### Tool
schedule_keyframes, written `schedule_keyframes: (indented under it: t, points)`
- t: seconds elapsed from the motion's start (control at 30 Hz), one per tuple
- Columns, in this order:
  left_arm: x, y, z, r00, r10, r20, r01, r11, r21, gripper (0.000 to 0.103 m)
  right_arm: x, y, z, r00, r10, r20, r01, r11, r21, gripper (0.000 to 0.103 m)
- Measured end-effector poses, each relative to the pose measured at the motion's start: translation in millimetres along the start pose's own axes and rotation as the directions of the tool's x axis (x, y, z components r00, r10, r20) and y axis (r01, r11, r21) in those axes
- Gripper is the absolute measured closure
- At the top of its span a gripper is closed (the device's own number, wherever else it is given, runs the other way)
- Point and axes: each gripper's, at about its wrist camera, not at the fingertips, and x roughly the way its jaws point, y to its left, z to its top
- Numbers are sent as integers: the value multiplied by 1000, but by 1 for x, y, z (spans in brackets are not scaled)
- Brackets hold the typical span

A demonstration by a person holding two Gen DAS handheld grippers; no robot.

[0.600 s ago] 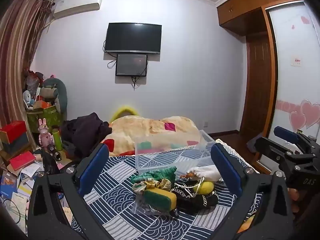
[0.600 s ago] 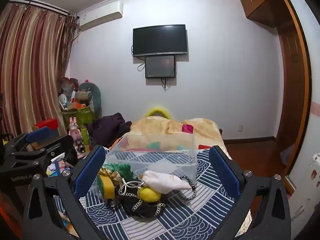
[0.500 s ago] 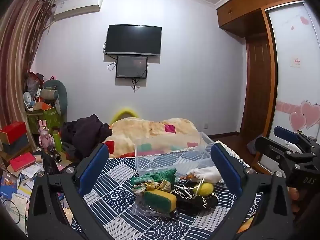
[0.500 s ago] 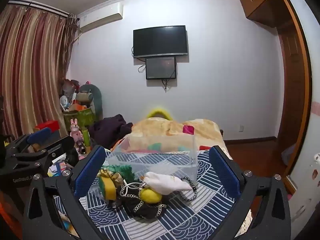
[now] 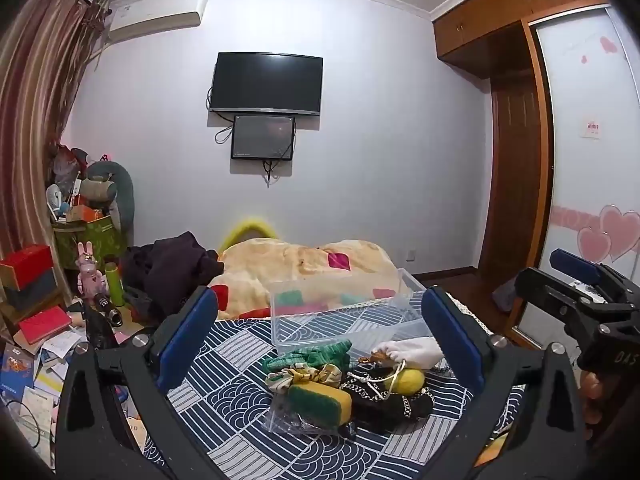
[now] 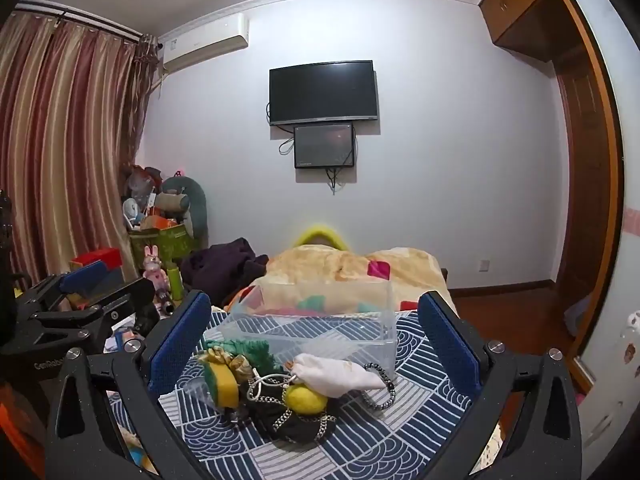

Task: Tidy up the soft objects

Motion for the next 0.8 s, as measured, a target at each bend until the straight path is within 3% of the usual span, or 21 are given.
schedule_keyframes:
  t: [0.8]
  points:
    - [-5,-2,1,1000,-12,14,12,1000,9,0,-5,0,3,1000,7,19,-7,1000,12,0]
